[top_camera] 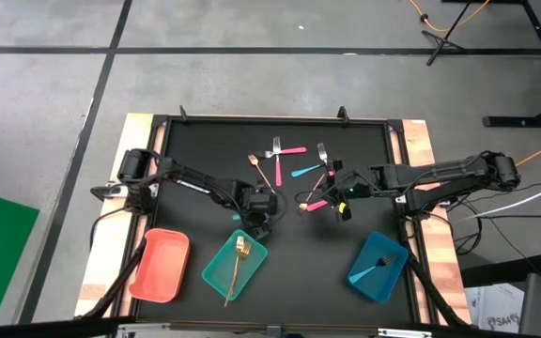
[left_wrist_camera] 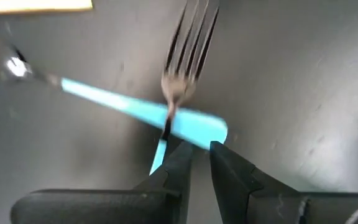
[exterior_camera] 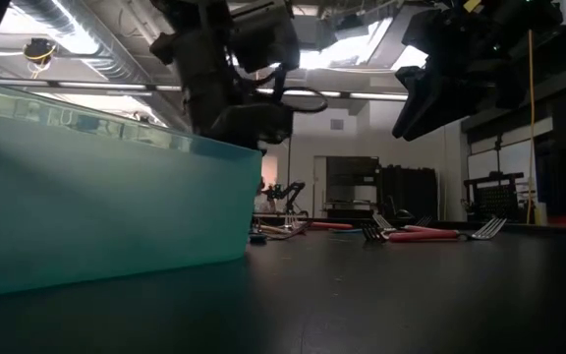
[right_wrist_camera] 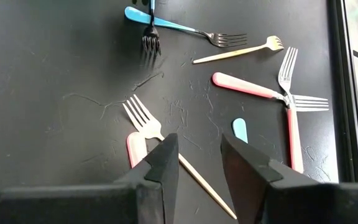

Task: Sort silverware by color (type)
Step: Put the blue fork into the blue bin

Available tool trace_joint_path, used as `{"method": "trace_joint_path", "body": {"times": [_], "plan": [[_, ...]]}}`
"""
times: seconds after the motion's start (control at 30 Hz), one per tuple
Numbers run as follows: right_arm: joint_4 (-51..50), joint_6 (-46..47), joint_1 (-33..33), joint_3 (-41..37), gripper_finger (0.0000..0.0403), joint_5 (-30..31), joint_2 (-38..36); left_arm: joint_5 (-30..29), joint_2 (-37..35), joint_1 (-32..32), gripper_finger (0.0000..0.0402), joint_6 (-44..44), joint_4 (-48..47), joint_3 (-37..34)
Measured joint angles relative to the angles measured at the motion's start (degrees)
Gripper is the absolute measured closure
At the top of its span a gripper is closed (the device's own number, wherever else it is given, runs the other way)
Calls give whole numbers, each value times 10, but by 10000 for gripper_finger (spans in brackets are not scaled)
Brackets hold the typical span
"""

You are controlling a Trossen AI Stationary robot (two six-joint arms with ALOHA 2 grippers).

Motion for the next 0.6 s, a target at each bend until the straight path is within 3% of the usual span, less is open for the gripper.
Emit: {"method": "trace_joint_path", "body": {"times": [0.23, 0.6], "plan": [[0, 0, 0, 0, 290, 0, 0, -4, 0, 16, 349, 57, -35, 28], [0, 0, 0, 0, 290, 0, 0, -7, 13, 11, 349, 66, -75, 28]]}}
